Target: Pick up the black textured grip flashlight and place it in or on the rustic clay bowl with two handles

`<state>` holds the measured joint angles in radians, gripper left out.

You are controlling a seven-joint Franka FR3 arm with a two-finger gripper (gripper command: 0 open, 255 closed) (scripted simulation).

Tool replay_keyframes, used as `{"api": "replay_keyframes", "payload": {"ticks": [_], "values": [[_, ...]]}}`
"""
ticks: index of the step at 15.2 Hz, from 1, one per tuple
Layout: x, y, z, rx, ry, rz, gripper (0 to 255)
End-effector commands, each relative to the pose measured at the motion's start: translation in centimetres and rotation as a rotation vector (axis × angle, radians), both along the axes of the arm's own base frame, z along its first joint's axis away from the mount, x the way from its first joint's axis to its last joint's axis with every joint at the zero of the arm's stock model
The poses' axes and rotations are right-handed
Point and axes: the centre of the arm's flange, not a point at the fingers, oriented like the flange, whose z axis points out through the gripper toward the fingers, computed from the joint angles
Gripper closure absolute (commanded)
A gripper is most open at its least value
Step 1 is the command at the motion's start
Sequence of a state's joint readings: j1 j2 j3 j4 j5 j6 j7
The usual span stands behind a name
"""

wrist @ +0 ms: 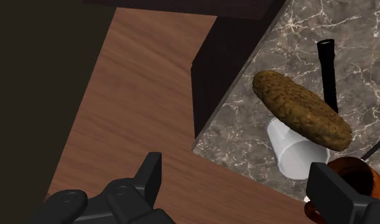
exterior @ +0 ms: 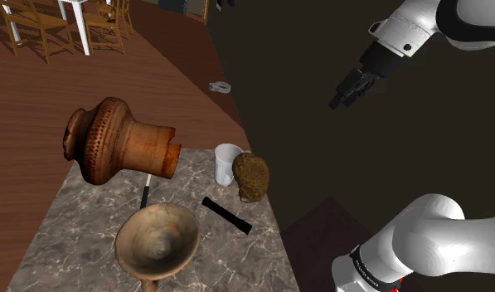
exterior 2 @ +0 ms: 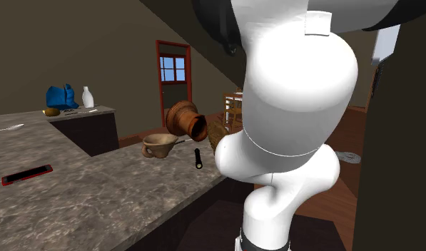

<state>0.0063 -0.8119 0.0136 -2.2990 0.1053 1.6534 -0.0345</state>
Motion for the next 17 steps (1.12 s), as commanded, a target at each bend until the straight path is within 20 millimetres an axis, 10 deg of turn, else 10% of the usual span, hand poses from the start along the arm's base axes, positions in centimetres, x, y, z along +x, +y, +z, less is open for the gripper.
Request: {"api": "replay_keyframes", "payload": {"ticks": [1, 17], "values": [[0.0, 0.0, 0.0, 0.000, 0.000, 0.000, 0], [4.3, 13.6, -15.4, -0.001, 0.055, 0.182, 0]]}}
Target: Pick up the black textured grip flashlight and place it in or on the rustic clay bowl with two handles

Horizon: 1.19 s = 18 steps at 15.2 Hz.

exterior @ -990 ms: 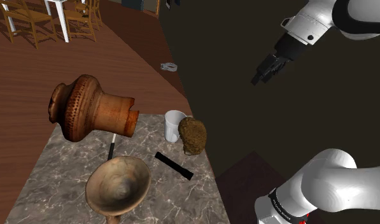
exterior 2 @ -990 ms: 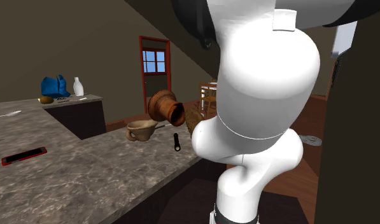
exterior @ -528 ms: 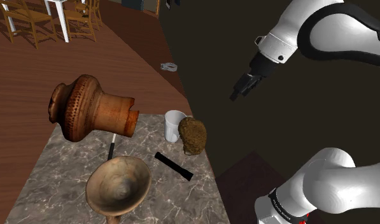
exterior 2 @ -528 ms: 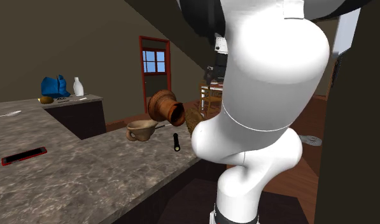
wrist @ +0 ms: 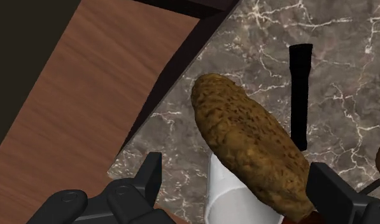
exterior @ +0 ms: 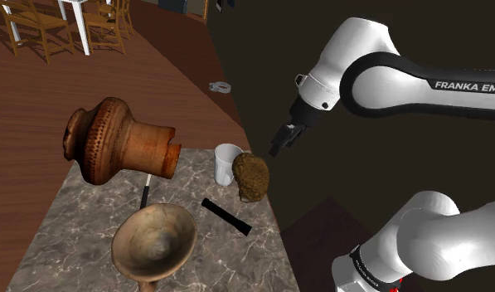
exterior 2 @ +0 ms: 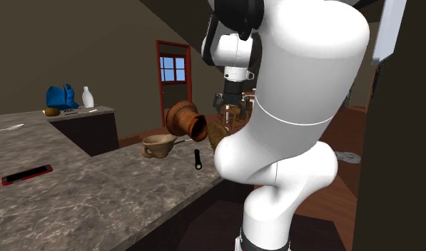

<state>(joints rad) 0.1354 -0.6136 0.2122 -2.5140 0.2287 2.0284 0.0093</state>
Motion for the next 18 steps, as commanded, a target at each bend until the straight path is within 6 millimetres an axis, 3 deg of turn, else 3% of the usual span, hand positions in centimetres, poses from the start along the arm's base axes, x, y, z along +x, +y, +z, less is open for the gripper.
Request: {"api": "replay_keyframes", "payload": {"ticks": [1, 15, 18], "values": [[0.1, 1.6, -2.2, 0.000, 0.006, 0.023, 0], [0.9, 13.9, -15.9, -0.001, 0.055, 0.183, 0], [0.9, 14.4, -17.4, -0.001, 0.056, 0.187, 0]]}}
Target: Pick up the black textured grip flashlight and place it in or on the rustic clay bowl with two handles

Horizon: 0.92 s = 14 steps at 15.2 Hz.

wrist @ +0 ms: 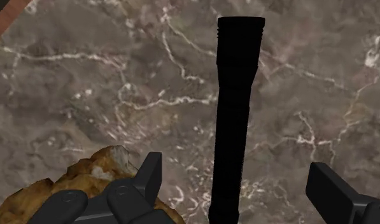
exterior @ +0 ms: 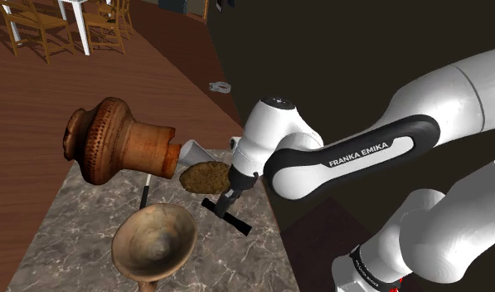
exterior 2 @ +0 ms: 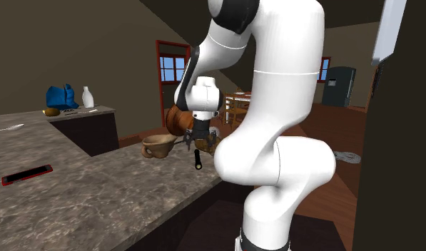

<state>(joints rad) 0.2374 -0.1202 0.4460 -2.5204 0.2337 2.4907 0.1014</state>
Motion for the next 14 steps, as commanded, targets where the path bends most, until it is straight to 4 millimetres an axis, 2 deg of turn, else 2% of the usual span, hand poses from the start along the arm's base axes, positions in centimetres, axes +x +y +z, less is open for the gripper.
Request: {"api": "replay_keyframes", "payload": {"ticks": [1, 6, 13, 14], "values": [[0.0, 0.2, -1.2, 0.001, 0.000, 0.002, 0], [0.0, 0.5, -3.6, 0.001, 0.000, 0.002, 0], [0.0, 0.5, -3.6, 0.001, 0.000, 0.002, 0], [0.0, 0.5, -3.6, 0.001, 0.000, 0.002, 255]]}}
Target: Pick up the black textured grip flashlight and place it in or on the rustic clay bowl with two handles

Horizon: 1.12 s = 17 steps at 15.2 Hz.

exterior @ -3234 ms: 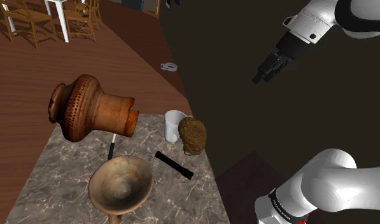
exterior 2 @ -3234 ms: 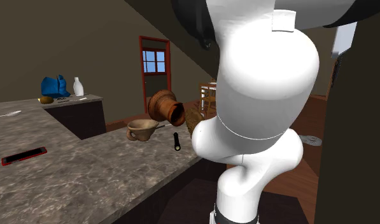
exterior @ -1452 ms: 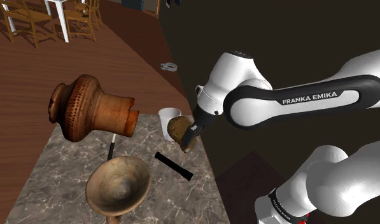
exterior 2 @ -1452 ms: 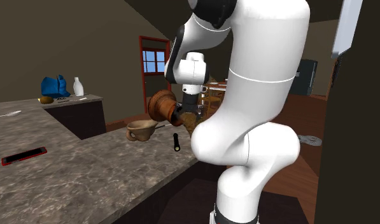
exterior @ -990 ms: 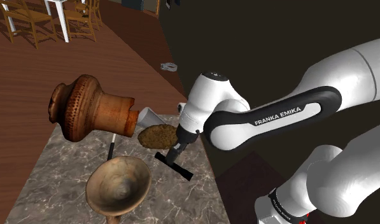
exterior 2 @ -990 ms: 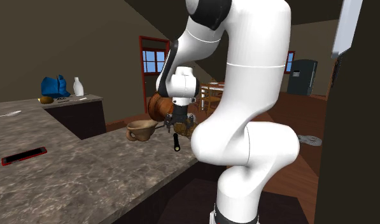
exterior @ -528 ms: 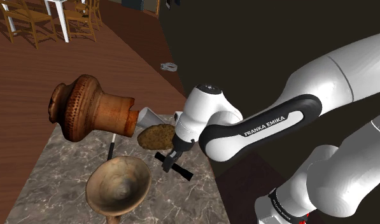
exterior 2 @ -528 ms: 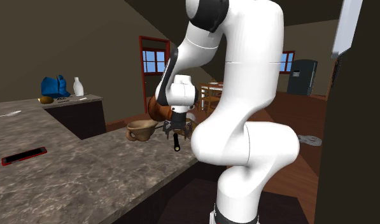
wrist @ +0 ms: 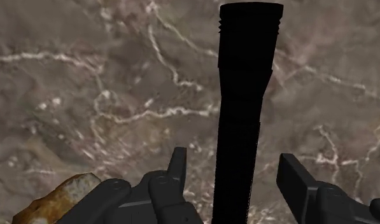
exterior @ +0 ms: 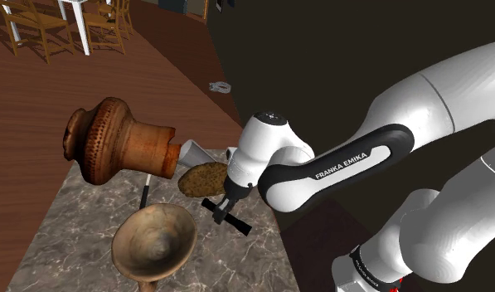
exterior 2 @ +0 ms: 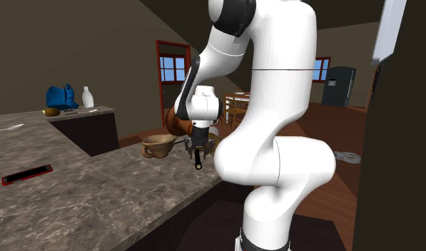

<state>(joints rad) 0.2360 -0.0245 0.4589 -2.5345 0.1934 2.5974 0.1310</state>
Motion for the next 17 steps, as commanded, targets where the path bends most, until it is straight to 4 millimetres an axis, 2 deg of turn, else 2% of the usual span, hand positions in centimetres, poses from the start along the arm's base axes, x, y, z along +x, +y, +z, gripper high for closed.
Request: {"api": "replay_keyframes", "payload": {"ticks": [1, 9, 17], "values": [[0.0, 0.0, 0.0, 0.000, 0.000, 0.000, 255], [0.0, 0.0, 0.0, 0.000, 0.000, 0.000, 255], [0.0, 0.0, 4.2, 0.000, 0.000, 0.000, 255]]}}
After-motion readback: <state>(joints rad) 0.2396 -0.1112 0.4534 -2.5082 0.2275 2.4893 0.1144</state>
